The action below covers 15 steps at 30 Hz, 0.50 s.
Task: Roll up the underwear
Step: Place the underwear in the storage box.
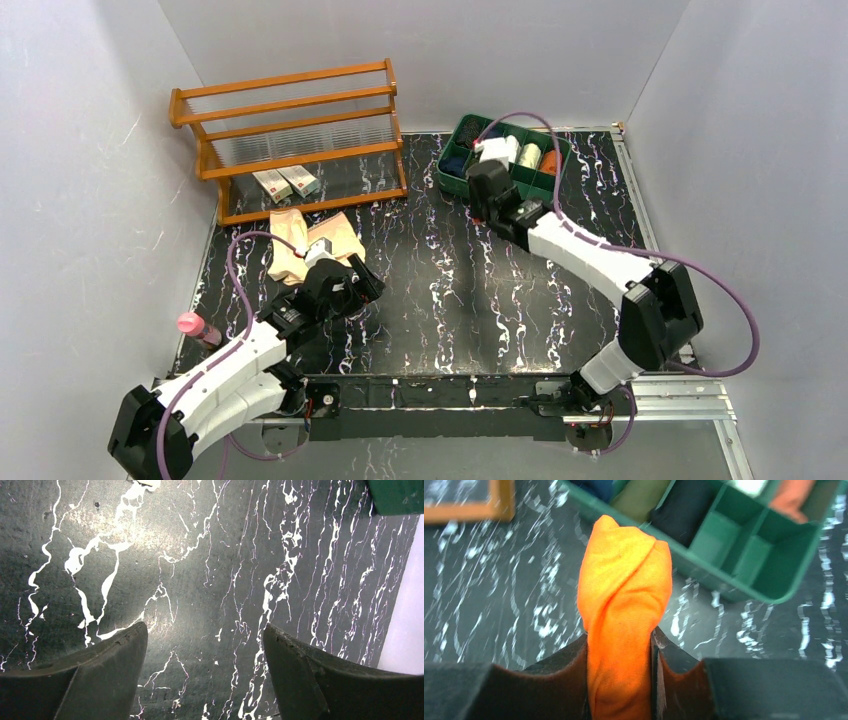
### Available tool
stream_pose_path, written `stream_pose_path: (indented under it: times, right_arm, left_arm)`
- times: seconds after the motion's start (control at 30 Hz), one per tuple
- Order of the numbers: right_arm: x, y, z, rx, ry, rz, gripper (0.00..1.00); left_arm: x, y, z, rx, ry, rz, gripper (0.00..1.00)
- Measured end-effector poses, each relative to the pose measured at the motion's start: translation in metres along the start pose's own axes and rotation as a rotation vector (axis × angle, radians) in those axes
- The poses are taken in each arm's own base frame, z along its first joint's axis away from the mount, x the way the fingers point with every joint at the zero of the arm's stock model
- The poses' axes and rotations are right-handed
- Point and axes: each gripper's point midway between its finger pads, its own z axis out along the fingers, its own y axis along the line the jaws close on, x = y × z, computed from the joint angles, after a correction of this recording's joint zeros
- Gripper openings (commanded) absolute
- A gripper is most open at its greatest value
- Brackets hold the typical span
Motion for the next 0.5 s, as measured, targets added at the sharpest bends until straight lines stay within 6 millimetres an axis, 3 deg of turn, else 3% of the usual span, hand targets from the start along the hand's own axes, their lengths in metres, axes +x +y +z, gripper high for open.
stream_pose_path:
  times: [0.23,0.37,0.5]
  right_arm:
    - [-0.059,-0.066,0.039,0.238,-0.045,0.114,0.01]
    - [-0.069,-0.089,0.070,0.328,-0.018,0.169,0.01]
    - [-0.065,-0.098,0.100,0.370,0.023,0.197,0.01]
  left_arm:
    - [0.001,0.003,-0.002,-0.009,0.011,0.028,0.83]
    - [0.000,0.001,-0.005,-0.009,0.016,0.041,0.83]
    - [-0.004,-0.004,-0.008,-0.003,0.017,0.053,0.83]
